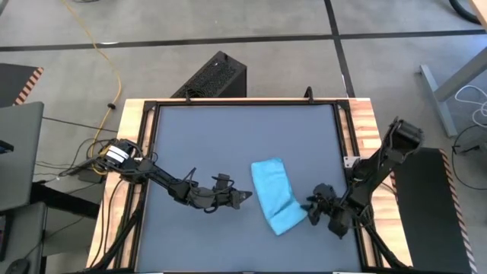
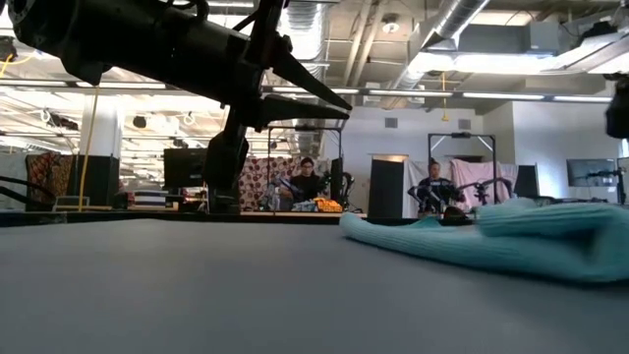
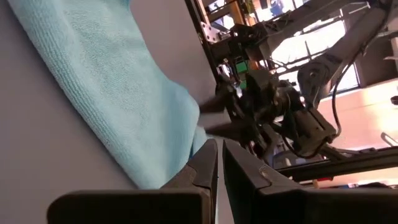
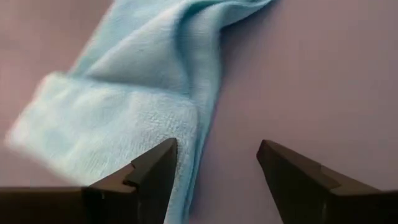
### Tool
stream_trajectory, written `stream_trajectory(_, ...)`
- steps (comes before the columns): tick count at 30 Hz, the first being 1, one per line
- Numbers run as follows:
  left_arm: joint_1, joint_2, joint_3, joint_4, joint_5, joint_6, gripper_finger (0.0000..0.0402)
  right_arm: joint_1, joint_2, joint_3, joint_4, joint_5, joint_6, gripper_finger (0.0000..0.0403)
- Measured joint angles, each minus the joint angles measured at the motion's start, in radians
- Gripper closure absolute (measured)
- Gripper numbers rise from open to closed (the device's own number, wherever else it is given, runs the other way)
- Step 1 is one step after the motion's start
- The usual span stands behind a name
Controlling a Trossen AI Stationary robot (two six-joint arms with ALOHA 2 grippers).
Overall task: Roll towel
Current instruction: Roll the blue microfiber towel
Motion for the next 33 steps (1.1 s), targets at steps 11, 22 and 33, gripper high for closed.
stream_trajectory(11,0.0,0.0,0.0,-0.001,-0.032,0.01,0.0388,0.044,-0.056,0.002,0.068,-0.085,-0.003,0.0148)
stream_trajectory(22,0.0,0.0,0.0,0.012,-0.058,0.06,0.0388,0.111,-0.024,0.009,-0.126,-0.052,0.177,0.0149)
stream_trajectory(33,0.0,0.0,0.0,0.008,-0.049,0.043,0.0388,0.119,-0.216,0.003,-0.288,-0.041,0.189,0.0149)
